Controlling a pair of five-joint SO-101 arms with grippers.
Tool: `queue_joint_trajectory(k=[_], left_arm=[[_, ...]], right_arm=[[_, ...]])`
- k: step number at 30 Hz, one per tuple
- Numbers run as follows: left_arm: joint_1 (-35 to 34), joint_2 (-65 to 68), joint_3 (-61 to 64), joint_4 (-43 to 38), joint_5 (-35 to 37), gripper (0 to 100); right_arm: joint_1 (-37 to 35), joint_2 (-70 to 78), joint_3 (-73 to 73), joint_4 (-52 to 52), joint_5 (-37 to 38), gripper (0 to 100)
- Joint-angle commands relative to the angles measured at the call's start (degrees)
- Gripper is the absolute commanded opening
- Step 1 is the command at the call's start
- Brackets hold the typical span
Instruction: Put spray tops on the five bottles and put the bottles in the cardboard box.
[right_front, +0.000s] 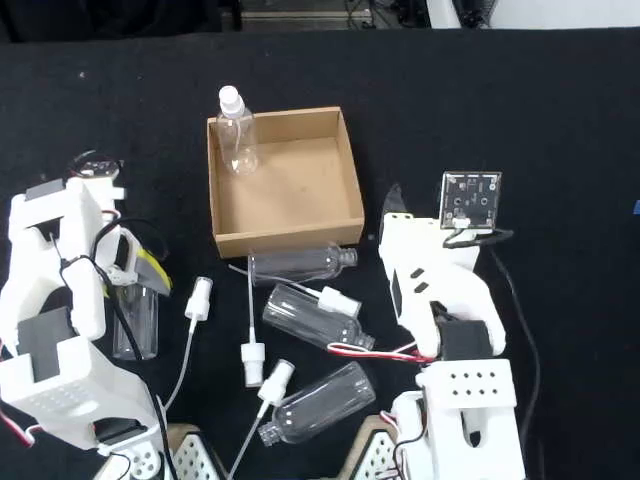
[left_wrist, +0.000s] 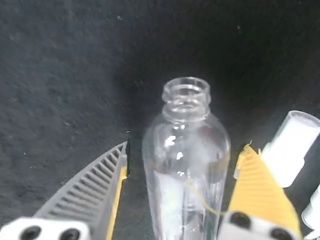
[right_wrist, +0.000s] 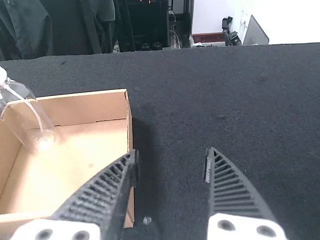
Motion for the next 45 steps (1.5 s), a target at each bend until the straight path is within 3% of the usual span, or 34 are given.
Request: queue_joint_trajectory(k=[1, 6, 10, 16, 22, 25, 30, 36, 41, 45], left_arm=[[1.7, -0.5, 0.1, -0.3, -0.7, 24], [3.2, -0.5, 0.6, -0.5, -0.4, 9], [2.3, -1.4, -1.2, 0.1, -0.4, 9], [-9.5, -14.1, -9.1, 3.3, -0.4, 9], [-13.1, -32.4, 1.7, 2.3, -0.3, 9], [-13.8, -42.4, 12.7, -7.9, 2.0, 9], [-16.0, -58.5, 30.5, -30.9, 12.7, 8], [-15.9, -71.6, 45.1, -53.4, 23.3, 8], [-16.0, -73.7, 49.5, -56.3, 29.3, 8], [-17.4, -74.2, 52.4, -56.7, 33.6, 8]], right_arm=[[1.7, -1.5, -0.9, -1.9, 0.0, 20.1], [1.7, -1.5, -0.9, -2.0, 0.0, 20.1], [1.8, -1.5, -0.9, -2.0, 0.0, 20.1], [1.7, -1.5, -1.0, -1.8, 0.0, 20.1], [1.6, -1.5, -1.1, -1.7, 0.0, 20.0], [1.6, -1.5, -1.1, -1.7, 0.0, 19.8], [1.8, -1.6, -2.5, -0.8, 0.0, 19.8], [1.6, -1.6, -10.5, 11.3, 0.0, 19.8], [0.9, -1.6, -22.2, 27.3, 0.0, 19.8], [-6.8, -1.5, -27.6, 35.3, -0.1, 19.8]])
